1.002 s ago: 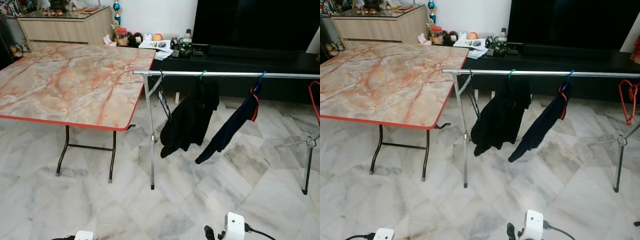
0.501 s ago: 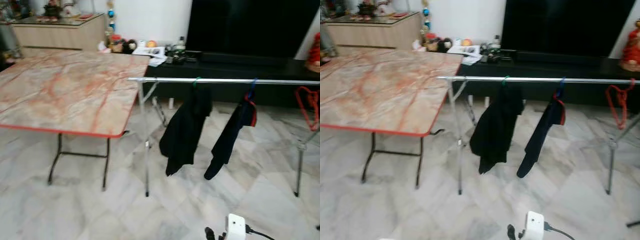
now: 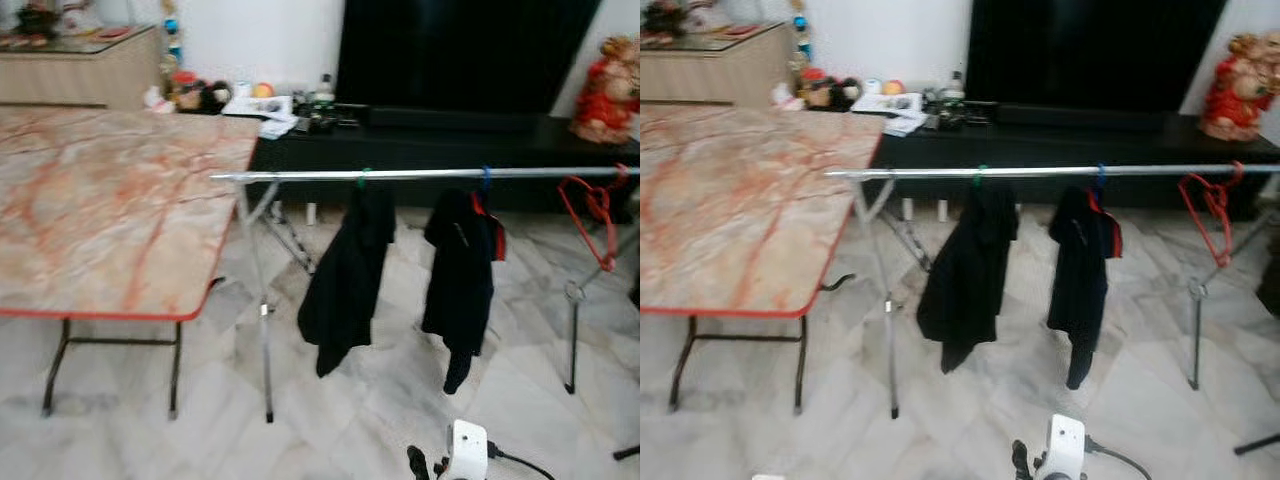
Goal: Hang hanger
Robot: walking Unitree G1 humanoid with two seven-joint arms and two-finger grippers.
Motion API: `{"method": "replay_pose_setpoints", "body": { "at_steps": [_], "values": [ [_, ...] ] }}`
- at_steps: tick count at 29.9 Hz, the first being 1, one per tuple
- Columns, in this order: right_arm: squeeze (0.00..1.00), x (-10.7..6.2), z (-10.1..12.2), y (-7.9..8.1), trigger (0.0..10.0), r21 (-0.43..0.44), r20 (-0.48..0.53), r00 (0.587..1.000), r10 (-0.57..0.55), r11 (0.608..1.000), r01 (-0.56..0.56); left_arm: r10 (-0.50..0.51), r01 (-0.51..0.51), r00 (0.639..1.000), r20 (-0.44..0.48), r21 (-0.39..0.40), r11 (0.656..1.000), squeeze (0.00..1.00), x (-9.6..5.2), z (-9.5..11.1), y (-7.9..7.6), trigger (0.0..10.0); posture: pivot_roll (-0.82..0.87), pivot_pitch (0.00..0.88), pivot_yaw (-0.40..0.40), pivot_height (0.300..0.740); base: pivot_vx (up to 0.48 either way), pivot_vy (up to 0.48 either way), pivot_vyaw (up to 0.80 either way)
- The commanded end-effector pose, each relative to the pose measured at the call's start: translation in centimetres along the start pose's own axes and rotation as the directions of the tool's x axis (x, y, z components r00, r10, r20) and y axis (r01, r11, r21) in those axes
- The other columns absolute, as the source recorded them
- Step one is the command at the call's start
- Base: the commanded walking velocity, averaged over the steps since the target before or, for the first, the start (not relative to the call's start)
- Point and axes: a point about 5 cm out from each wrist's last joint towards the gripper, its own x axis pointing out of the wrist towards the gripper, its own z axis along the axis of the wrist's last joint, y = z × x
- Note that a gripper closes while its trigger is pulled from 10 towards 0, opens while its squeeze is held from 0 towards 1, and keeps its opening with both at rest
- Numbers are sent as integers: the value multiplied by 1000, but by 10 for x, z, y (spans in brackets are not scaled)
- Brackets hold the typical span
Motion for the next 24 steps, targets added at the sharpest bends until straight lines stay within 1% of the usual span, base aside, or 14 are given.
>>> {"method": "replay_pose_setpoints", "body": {
  "at_steps": [1, 4, 6, 12, 22, 24],
  "values": [
    [0, 1, 8, 5, 10000, 3, 23, 1000, 12, 1000, -12, -5, 5, 1000, -14, 10, 1000, 0, -1, -4, 0, 10000, 196, 0, -48, 740, 375, 0, 0],
    [0, 1, 9, 5, 10000, 3, 23, 1000, 13, 1000, -13, -6, 6, 1000, -13, 10, 1000, 0, -1, -3, 0, 10000, 200, 0, -50, 740, 377, 0, 0],
    [0, 2, 9, 6, 10000, -14, 14, 1000, 18, 1000, -18, -4, 4, 1000, -11, 7, 1000, 0, 0, -3, 0, 10000, 210, 0, -53, 740, 381, 0, 0],
    [0, 2, 8, 6, 10000, -15, 12, 1000, 24, 1000, -24, -4, 4, 1000, -12, 7, 1000, 0, -1, -3, 1, 10000, 208, 0, -49, 740, 382, 0, 0],
    [0, 2, 8, 7, 10000, -14, 12, 999, 32, 999, -32, -16, 16, 1000, -11, 19, 1000, 0, 0, -1, -1, 10000, 204, 0, -43, 740, 383, 0, 0],
    [0, 2, 7, 8, 10000, -16, 10, 999, 34, 999, -34, -17, 17, 1000, -8, 33, 999, 0, 0, 0, -1, 10000, 207, 0, -41, 740, 382, 0, 0]
  ]
}}
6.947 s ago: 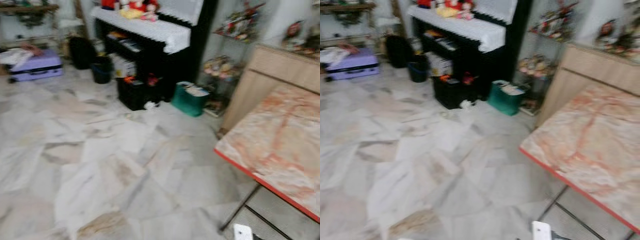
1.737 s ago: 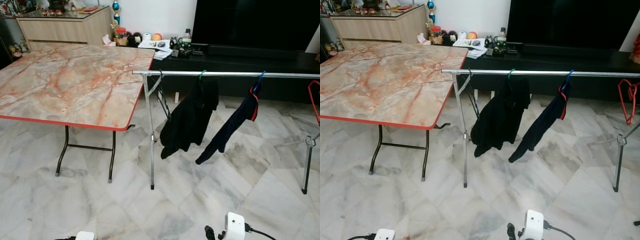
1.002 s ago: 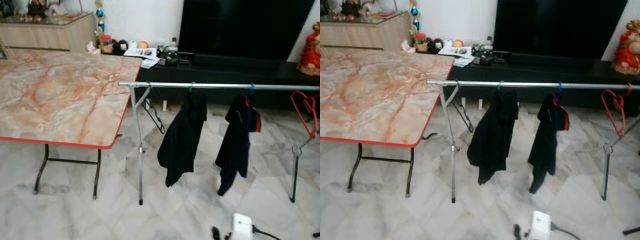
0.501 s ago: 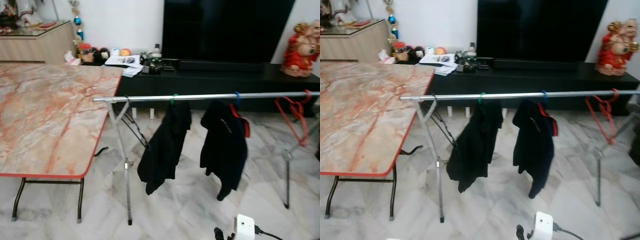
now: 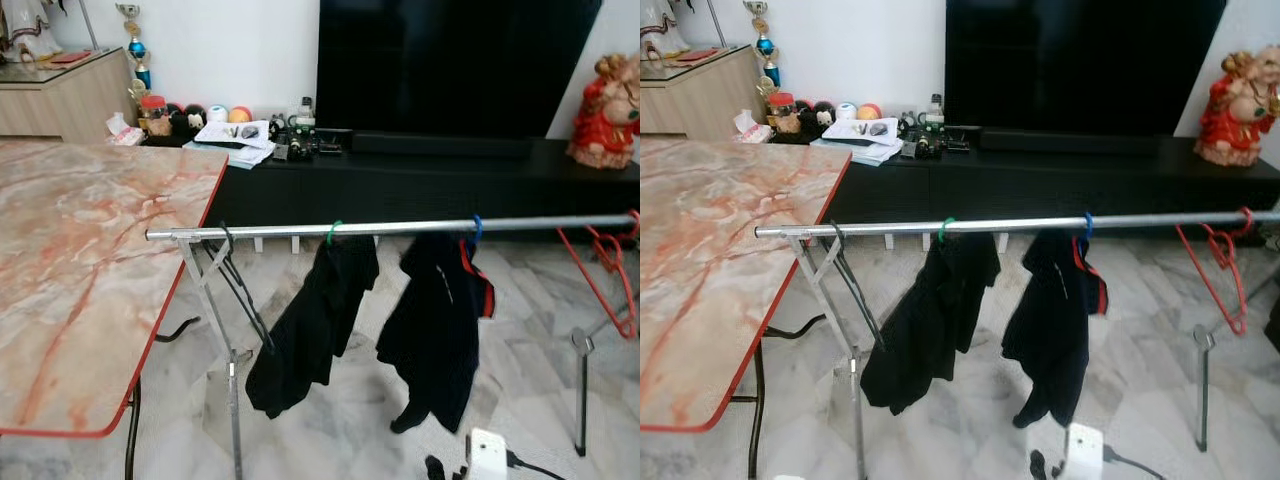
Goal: Hang hanger
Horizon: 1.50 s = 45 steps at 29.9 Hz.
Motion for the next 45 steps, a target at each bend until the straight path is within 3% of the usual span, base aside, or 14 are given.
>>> {"method": "replay_pose_setpoints", "body": {
  "at_steps": [1, 13, 22, 23, 25, 27, 34, 35, 45],
  "values": [
    [0, -2, -2, -12, 10000, 0, -7, 1000, -30, 1000, 30, -16, 16, 1000, 6, 24, 1000, 0, 1, 3, -6, 10000, 207, 0, -41, 740, 382, 0, 0],
    [0, -2, -2, -11, 10000, 1, -4, 1000, -18, 1000, 18, 6, -7, 1000, 11, 35, 999, 0, 2, 6, -4, 10000, 199, 0, -41, 740, 0, 0, 0],
    [0, -4, 10, -11, 10000, 11, 149, 989, -4, 1000, 3, 6, -6, 1000, 3, 27, 1000, 0, 1, 3, -6, 10000, 182, 0, -52, 740, 0, 0, 0],
    [0, -2, 33, 1, 10000, -1, 259, 966, 22, 1000, -23, 6, -6, 1000, 2, 26, 1000, 0, 1, 2, -6, 10000, 180, 0, -55, 740, 0, 0, 0],
    [0, -2, 43, 7, 10000, -6, 303, 952, 35, 999, -35, 6, -6, 1000, 2, 25, 1000, 0, 1, 2, -6, 10000, 180, 0, -55, 740, 0, 0, 0],
    [0, -6, 63, 20, 10000, -63, 407, 909, 90, 996, -70, 5, -5, 1000, 1, 23, 1000, 0, 1, 1, -6, 10000, 165, 0, -59, 740, 0, 0, 0],
    [0, -13, 72, 15, 10000, -103, 512, 854, 92, 994, -45, 2, -2, 1000, 3, 21, 1000, 0, 1, 1, -8, 10000, 160, 0, -64, 740, 0, 0, 0],
    [0, -17, 77, 11, 10000, -106, 558, 826, 81, 994, -26, 0, 0, 1000, 4, 18, 1000, 0, 1, 1, -8, 10000, 155, 0, -63, 740, 0, 0, 0],
    [0, -39, 106, 14, 10000, -58, 697, 716, 36, 998, 6, 0, 0, 1000, -1, 18, 1000, 0, 1, -1, -8, 10000, 157, 0, -68, 740, 0, 0, 0]
  ]
}}
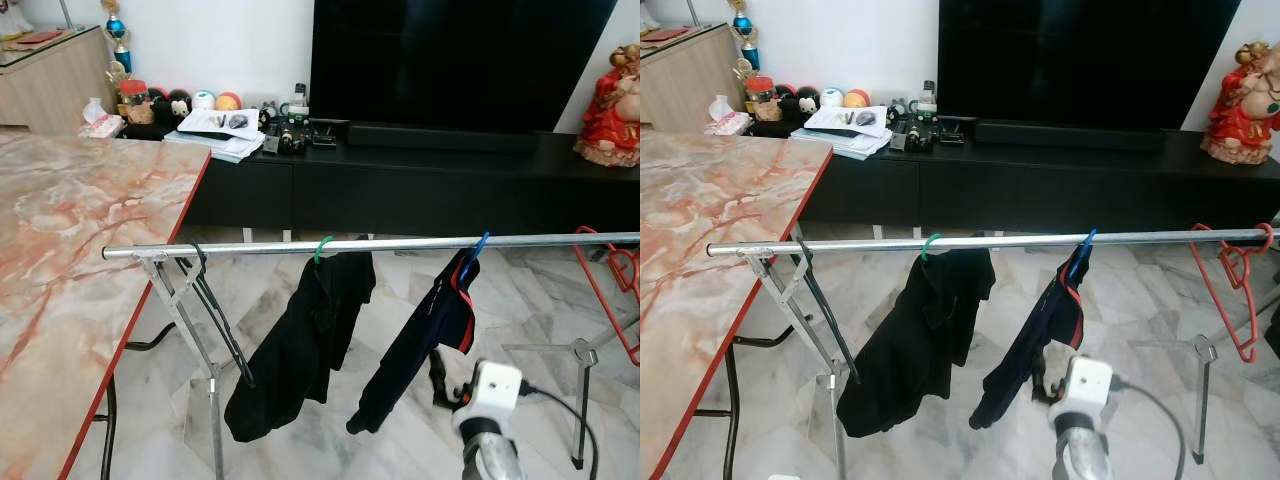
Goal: Hang hanger
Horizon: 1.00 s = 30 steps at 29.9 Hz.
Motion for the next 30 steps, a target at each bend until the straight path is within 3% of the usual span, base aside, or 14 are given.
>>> {"method": "replay_pose_setpoints", "body": {
  "at_steps": [1, 13, 30],
  "values": [
    [0, -2, 4, 1, 10000, 5, 18, 1000, -8, 1000, 8, 1, -1, 1000, -13, -1, 1000, 0, -1, -5, 0, 10000, 157, 0, -68, 740, 0, 0, 0],
    [0, -15, 17, 1, 10000, -30, 44, 998, -47, 998, 49, 2, -3, 999, -40, -7, 1000, 0, -2, -12, 1, 10000, 155, 0, -74, 740, 0, 0, 0],
    [0, -12, 19, 10, 10000, -44, 30, 999, -42, 998, 43, -3, 3, 998, -69, 5, 1000, 0, -5, -20, 3, 10000, 166, 0, -68, 740, 256, 0, 0]
  ]
}}
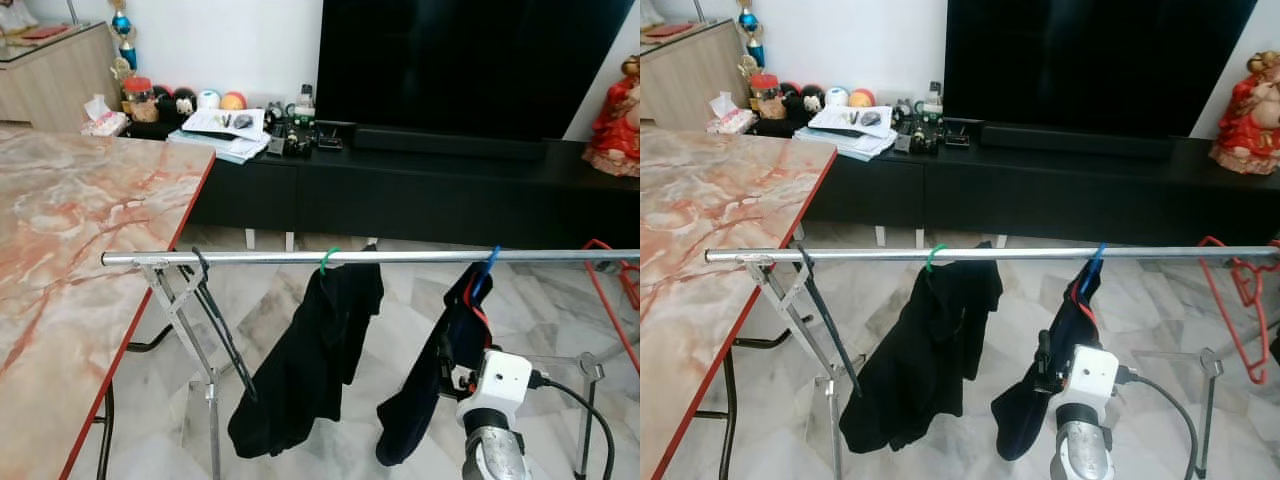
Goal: Hang hanger
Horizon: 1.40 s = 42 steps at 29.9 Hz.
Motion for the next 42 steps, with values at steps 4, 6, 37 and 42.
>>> {"method": "replay_pose_setpoints", "body": {
  "at_steps": [4, 6, 37, 42],
  "values": [
    [0, 2, 6, 0, 10000, 6, 14, 1000, -10, 1000, 10, -11, 11, 1000, -21, 12, 1000, 0, -1, -7, -1, 10000, 164, 0, -68, 740, 64, 0, 0],
    [0, 3, 6, -1, 10000, 4, 13, 1000, -16, 1000, 16, -17, 18, 1000, -16, 21, 1000, 0, -1, -6, -2, 10000, 164, 0, -68, 740, 0, 0, 0],
    [0, 59, 43, -42, 10000, 33, -37, 969, -246, 968, 247, -8, 8, 1000, -12, 15, 1000, 0, -1, -3, 4, 10000, 177, 0, -66, 740, 0, 0, 0],
    [0, 42, 35, -24, 10000, 25, 19, 990, -143, 990, 142, -1, 1, 1000, -17, 10, 1000, 0, -3, -7, 10, 10000, 174, 0, -64, 740, 0, 0, 0]
  ]
}}
